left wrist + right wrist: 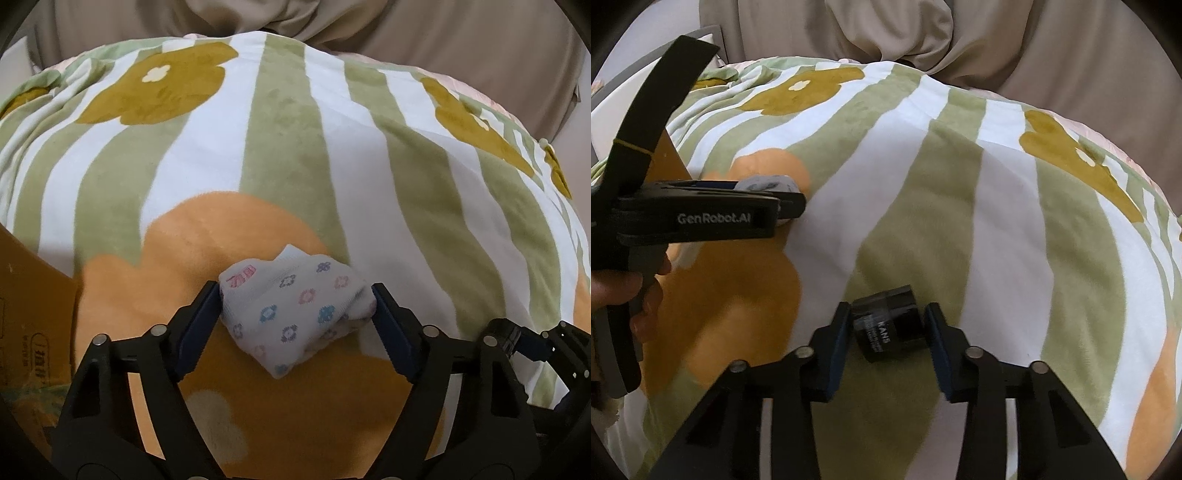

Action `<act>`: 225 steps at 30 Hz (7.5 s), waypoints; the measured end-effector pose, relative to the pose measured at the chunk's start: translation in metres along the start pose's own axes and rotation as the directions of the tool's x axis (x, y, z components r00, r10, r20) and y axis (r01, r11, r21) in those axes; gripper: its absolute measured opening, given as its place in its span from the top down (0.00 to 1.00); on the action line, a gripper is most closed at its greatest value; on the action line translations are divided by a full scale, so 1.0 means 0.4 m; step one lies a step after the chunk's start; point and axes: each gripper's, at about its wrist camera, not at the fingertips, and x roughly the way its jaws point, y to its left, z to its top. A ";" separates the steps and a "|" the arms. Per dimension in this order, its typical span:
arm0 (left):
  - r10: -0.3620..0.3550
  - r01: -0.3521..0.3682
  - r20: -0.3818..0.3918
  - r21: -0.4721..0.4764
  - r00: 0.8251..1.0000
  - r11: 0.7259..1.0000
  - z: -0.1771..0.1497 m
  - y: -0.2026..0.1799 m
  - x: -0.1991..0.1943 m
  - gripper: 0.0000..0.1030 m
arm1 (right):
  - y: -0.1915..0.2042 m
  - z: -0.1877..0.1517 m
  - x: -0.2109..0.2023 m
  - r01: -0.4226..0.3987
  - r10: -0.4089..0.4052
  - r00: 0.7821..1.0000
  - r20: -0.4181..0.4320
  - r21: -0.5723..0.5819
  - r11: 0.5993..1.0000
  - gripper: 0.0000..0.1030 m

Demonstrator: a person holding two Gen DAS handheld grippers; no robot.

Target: Organize objects

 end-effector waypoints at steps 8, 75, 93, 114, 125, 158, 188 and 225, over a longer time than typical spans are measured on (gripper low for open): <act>-0.011 0.011 -0.013 -0.033 1.000 0.999 0.003 0.009 -0.007 0.29 | -0.004 -0.001 0.001 -0.004 0.004 1.000 0.003 0.006 1.000 0.69; 0.003 0.022 0.193 -0.127 0.981 0.992 0.019 0.515 -0.562 0.31 | 0.458 0.268 -0.269 -0.056 0.056 0.988 0.146 -0.002 0.998 0.69; 0.107 -0.066 0.178 -0.222 0.978 0.973 -0.067 0.822 -0.605 0.31 | 0.757 0.326 -0.219 -0.143 0.157 0.978 0.138 -0.107 0.984 0.69; 0.111 -0.077 0.123 -0.251 0.986 0.965 -0.138 0.941 -0.496 0.31 | 0.875 0.299 -0.076 -0.176 0.183 0.982 0.048 -0.125 0.976 0.69; 0.126 -0.100 0.093 -0.245 0.988 0.964 -0.157 0.951 -0.456 0.31 | 0.882 0.292 -0.033 -0.189 0.192 0.981 0.014 -0.129 0.973 0.69; 0.140 -0.106 0.126 -0.244 0.982 0.964 -0.111 0.921 -0.538 0.00 | 0.853 0.285 -0.071 -0.185 0.187 0.982 0.007 -0.103 0.977 0.02; 0.016 -0.023 0.129 0.052 0.992 0.998 0.013 0.586 -0.660 0.00 | 0.474 0.279 -0.345 0.126 -0.127 0.992 -0.017 0.323 0.938 0.02; -0.001 -0.002 0.110 0.031 0.994 1.000 -0.027 0.523 -0.632 0.00 | 0.402 0.242 -0.369 0.174 -0.173 0.984 -0.032 0.331 0.927 0.02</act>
